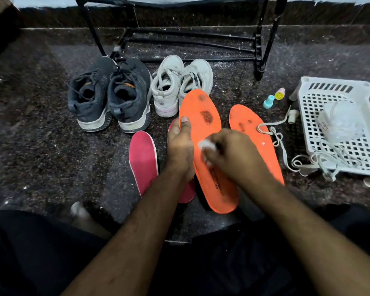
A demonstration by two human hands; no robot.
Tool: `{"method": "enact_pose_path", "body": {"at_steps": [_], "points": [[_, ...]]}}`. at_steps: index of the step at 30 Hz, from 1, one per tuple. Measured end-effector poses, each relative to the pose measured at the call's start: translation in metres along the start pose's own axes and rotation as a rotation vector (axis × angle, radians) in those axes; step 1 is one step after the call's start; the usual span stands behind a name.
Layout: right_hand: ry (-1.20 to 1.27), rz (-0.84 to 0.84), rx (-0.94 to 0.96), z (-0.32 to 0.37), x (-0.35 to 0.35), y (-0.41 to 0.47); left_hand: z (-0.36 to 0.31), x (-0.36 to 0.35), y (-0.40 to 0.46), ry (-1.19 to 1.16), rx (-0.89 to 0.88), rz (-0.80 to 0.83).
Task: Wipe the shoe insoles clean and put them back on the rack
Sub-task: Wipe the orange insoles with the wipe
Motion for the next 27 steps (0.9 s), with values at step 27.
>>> {"method": "enact_pose_path", "body": {"at_steps": [27], "points": [[0.267,0.221,-0.087,-0.011,0.010,-0.011,-0.011,0.018,0.010,0.030,-0.059,-0.185]]}}
Point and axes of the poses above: each hand's wrist, its own y-axis towards the middle knuckle, its own x-axis out of the back of the hand, z = x × y, the point moved 5 cm from there along y, towards the middle knuckle, and after that the axes turned 4 degrees about x, right-handed, at the moved point
